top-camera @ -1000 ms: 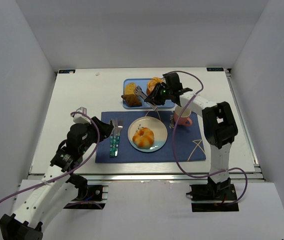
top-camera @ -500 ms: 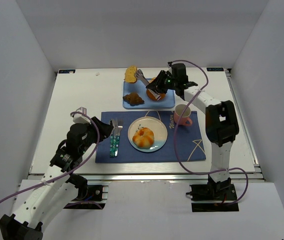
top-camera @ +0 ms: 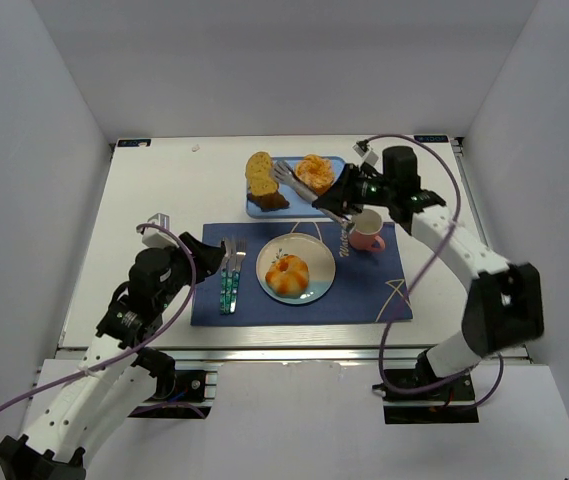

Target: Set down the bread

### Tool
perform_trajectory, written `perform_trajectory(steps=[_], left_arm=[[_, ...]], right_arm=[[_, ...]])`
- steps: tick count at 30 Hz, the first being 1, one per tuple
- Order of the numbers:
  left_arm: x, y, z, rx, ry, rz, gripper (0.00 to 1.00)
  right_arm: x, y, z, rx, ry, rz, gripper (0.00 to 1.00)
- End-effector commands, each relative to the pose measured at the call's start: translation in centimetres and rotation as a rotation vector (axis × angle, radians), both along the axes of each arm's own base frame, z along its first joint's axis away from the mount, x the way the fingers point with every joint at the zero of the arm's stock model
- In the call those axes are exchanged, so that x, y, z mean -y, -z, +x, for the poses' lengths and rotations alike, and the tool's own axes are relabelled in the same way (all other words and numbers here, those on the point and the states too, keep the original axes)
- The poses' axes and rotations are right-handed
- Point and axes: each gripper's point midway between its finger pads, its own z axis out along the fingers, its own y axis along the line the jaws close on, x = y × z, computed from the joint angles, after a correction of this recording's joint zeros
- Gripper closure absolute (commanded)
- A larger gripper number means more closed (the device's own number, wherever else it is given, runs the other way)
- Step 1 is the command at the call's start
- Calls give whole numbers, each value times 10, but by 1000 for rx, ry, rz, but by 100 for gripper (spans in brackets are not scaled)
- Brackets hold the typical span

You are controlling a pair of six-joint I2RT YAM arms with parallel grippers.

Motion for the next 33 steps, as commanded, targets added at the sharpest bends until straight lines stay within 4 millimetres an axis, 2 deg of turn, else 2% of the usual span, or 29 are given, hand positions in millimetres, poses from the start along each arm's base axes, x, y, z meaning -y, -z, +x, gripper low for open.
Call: perform_trajectory(steps=[1,6,7,8,13,16,18,19,20,23,25,29,33], left_arm=[[-1,-15,1,41,-2,-12,38],[3,-14,-2,42,23,-20,38],[4,-13,-3,41,31,-20,38],[4,-12,-4,38,33,-21,38],[3,-7,-12,31,44,-29,38],[2,-6,-15,29,43,-40,38],[2,-6,-17,30,43,-46,38],[2,-5,-18,28,43,-45,38],[2,-7,-18,33,42,-49,39],[0,-10,-20,35,38,-50,38],[-2,-12,-22,43,29,-54,38],[-4,-12,-22,45,21,-55,38],[-3,-12,-21,45,22,-54,38]], right_arm=[[10,-17,-56,103,-168,-14,100],[40,30,-114,-44,-221,-135,100],[45,46,-127,-97,-227,-150,100],[48,47,-136,-98,-230,-148,100],[56,64,-150,-138,-196,-180,100],[59,73,-154,-179,-191,-191,98],[59,77,-154,-196,-181,-198,90],[59,78,-154,-201,-178,-196,84],[59,80,-153,-212,-176,-198,74],[57,78,-149,-211,-171,-193,58],[56,75,-145,-205,-164,-192,52],[56,69,-136,-186,-150,-179,48],[56,60,-128,-162,-140,-166,49]])
